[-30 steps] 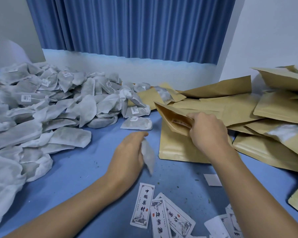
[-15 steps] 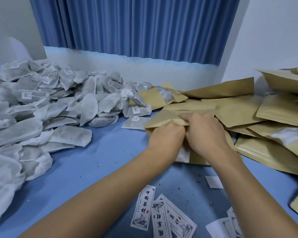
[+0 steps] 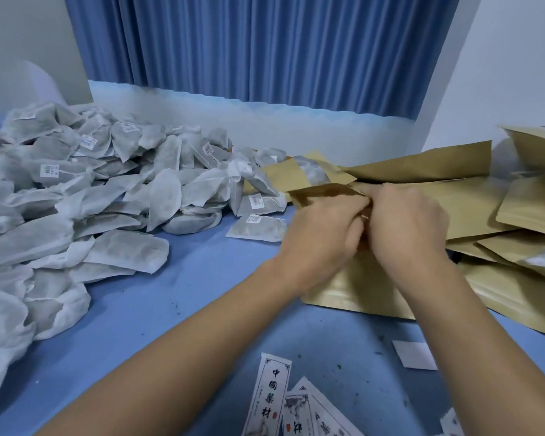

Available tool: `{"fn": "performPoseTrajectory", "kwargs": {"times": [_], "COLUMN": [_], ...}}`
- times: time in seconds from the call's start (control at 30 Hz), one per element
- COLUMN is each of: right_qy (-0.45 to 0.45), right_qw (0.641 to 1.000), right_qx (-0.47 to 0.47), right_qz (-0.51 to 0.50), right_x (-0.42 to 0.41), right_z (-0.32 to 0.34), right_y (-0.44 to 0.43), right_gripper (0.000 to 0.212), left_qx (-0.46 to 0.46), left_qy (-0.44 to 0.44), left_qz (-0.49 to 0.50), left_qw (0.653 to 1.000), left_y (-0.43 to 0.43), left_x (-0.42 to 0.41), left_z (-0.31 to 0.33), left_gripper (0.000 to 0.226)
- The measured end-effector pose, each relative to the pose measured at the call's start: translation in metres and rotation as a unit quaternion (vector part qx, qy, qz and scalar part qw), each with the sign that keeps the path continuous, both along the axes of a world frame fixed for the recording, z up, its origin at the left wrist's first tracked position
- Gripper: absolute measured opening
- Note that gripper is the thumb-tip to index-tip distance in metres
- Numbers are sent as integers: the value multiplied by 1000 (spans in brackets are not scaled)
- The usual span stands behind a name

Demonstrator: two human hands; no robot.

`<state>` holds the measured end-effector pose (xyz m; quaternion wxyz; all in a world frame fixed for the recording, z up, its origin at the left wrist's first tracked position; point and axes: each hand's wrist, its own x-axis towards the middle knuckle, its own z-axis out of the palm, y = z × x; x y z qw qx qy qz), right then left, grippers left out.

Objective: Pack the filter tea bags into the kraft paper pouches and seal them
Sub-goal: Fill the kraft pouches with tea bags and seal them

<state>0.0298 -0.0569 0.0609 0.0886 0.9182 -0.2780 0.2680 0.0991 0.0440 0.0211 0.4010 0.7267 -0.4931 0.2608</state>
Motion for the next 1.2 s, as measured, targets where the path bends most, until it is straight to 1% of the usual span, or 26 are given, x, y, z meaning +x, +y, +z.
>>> {"fn": "performPoseTrajectory", "kwargs": {"times": [0.03, 0.07, 0.1, 0.13, 0.17, 0.2, 0.23, 0.27, 0.3, 0.33, 0.47, 0.53, 0.57, 0.63, 0.7, 0.73, 0.77, 0.8, 0.87, 0.93, 0.97, 1.0, 1.07, 1.1, 1.13, 1.2], "right_qy": [7, 13, 15, 17, 23, 32, 39, 43, 45, 44, 25, 14, 9, 1, -10, -11, -9, -5, -3, 0, 0, -2, -21, -31, -35, -35], "right_qw": [1000, 1000, 1000, 999, 999, 998, 998, 998, 998, 998, 999, 999, 999, 999, 998, 998, 997, 997, 996, 994, 994, 994, 993, 992, 991, 992], "right_qx": [3, 11, 21, 34, 45, 50, 50, 50, 49, 47, 39, 42, 44, 51, 64, 68, 70, 73, 87, 105, 104, 96, 95, 105, 112, 112], "right_qz": [-6, -9, -12, -13, -13, -9, -3, 1, 3, 3, 1, -5, -9, -13, -12, -9, -6, -2, 11, 32, 46, 56, 65, 66, 62, 47], "right_x": [5, 9, 14, 18, 21, 24, 26, 27, 30, 31, 30, 28, 28, 28, 27, 26, 25, 25, 24, 24, 24, 22, 20, 20, 20, 19], "right_z": [-1, -2, -4, -5, -8, -10, -13, -15, -17, -18, -18, -18, -18, -17, -15, -15, -14, -13, -9, -4, -2, -1, 2, 4, 5, 8], "right_y": [-1, -1, -1, 0, 0, 2, 3, 5, 6, 8, 7, 7, 6, 5, 5, 4, 3, 4, 6, 9, 10, 11, 11, 10, 9, 8], "right_gripper": [27, 29, 31, 30, 26, 21, 17, 16, 16, 17, 24, 36, 39, 41, 39, 38, 35, 32, 30, 29, 26, 22, 18, 19, 21, 30], "left_qx": [-61, -122, -157, -154, -98, 13, 119, 195, 232, 239, 187, 140, 81, -84, -231, -264, -267, -241, -106, 96, 154, 168, 105, 70, 55, 34], "left_qy": [-70, -98, -81, -22, 67, 148, 191, 203, 194, 170, 65, 69, 95, 121, 37, -17, -62, -98, -120, -50, 14, 89, 247, 335, 423, 587], "left_qz": [-40, -46, -16, 32, 84, 122, 134, 132, 127, 124, 180, 214, 217, 177, 114, 81, 45, 16, -7, 18, 46, 72, 105, 107, 93, 4], "left_qw": [995, 987, 984, 987, 989, 981, 965, 950, 945, 948, 964, 964, 968, 973, 966, 961, 961, 965, 987, 994, 987, 979, 958, 934, 899, 809], "left_y": [15, 27, 37, 44, 49, 53, 58, 62, 66, 68, 66, 67, 68, 71, 72, 71, 69, 66, 52, 28, 14, -1, -31, -45, -56, -72], "left_x": [3, 11, 23, 38, 52, 66, 77, 82, 86, 86, 88, 84, 81, 70, 61, 58, 54, 49, 40, 37, 40, 46, 64, 74, 81, 80], "left_z": [-5, -9, -12, -14, -17, -24, -33, -43, -52, -59, -64, -64, -64, -62, -55, -51, -48, -46, -47, -46, -41, -34, -17, -9, -3, 2], "left_gripper": [16, 19, 19, 18, 20, 33, 50, 63, 69, 72, 76, 75, 67, 45, 39, 38, 35, 30, 20, 18, 15, 14, 21, 26, 31, 28]}}
